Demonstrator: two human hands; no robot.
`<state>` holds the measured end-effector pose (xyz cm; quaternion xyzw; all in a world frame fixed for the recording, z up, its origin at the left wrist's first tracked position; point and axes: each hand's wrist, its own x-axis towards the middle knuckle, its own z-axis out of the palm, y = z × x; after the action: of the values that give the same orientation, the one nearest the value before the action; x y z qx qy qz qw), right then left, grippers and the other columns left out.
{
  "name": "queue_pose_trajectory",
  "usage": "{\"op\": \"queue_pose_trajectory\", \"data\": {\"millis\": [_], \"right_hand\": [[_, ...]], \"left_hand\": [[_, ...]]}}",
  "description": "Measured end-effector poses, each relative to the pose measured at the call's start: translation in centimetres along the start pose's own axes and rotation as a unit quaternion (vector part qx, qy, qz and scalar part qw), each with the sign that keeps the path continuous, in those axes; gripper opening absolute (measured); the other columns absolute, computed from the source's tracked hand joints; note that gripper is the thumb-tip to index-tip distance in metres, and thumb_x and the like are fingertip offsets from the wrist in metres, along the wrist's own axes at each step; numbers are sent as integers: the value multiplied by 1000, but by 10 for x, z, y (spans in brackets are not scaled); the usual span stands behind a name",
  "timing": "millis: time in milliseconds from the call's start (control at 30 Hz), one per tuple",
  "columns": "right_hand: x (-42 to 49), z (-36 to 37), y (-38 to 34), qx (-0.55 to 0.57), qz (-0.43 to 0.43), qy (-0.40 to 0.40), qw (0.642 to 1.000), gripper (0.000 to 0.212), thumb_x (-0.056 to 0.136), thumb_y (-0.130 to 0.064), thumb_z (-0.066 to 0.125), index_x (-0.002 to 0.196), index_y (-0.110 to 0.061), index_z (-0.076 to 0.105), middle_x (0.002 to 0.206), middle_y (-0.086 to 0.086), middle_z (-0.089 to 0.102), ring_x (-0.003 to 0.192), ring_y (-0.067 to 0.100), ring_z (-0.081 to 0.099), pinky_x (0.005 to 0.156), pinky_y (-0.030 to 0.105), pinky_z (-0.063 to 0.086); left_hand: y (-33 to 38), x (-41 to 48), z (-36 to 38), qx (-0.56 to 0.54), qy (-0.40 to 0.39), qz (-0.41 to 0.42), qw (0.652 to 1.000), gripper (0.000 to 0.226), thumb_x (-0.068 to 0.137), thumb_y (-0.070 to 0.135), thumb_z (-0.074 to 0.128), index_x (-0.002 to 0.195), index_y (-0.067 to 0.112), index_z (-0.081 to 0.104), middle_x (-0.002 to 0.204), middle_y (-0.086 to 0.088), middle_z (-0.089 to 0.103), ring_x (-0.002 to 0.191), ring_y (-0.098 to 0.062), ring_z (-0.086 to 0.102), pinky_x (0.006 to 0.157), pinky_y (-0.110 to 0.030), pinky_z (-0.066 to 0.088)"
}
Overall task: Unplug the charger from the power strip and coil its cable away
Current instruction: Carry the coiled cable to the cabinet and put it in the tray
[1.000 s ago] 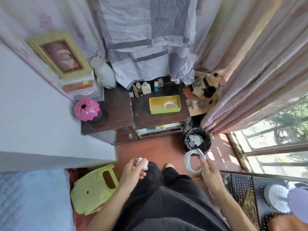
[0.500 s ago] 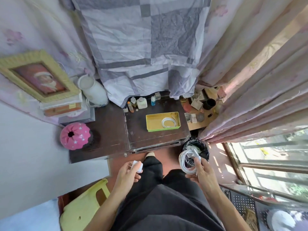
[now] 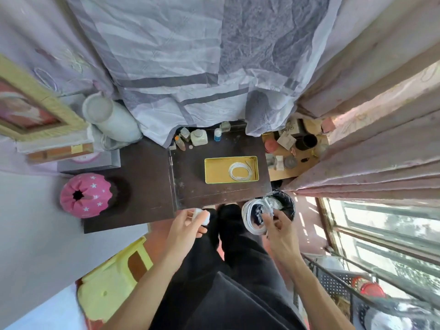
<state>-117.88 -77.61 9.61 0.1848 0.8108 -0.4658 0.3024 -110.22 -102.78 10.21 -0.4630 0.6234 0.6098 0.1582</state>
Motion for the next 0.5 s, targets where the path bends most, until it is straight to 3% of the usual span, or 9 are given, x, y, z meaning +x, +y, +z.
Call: {"op": "queue_pose_trajectory", "data": {"millis": [67, 167, 333, 500], "right_hand": [[35, 7, -8, -24, 13, 10, 1000, 39, 100, -51, 63, 119, -18, 68, 76, 2, 74, 67, 21, 69, 69, 42, 57], [95, 23, -15, -58, 15, 21, 998, 34, 102, -44, 64, 120, -16, 68, 74, 0, 71, 58, 8, 64, 60, 31, 48], [193, 59, -17, -98, 24, 30, 994, 43, 98, -40, 69, 132, -12, 67, 116, 11, 75, 105, 30, 69, 87, 38, 52], [261, 91, -3, -137, 38, 31, 989, 40, 98, -36, 70, 133, -16, 67, 122, 15, 75, 113, 37, 70, 94, 45, 56]], "left_hand": [[4, 8, 8, -2, 12, -2, 1000, 26, 85, 56, 68, 100, 35, 65, 82, 18, 78, 72, 2, 74, 53, -9, 52], [7, 25, 19, -26, 30, -3, 999, 29, 78, 53, 73, 98, 32, 69, 83, 19, 78, 72, -1, 76, 53, -7, 51], [-7, 69, 36, -54, 49, -11, 997, 38, 70, 54, 79, 99, 30, 71, 86, 13, 79, 79, -7, 77, 60, -13, 57], [-18, 110, 50, -52, 29, -18, 998, 38, 70, 58, 76, 100, 35, 68, 89, 23, 76, 83, -4, 76, 62, -12, 57]]}}
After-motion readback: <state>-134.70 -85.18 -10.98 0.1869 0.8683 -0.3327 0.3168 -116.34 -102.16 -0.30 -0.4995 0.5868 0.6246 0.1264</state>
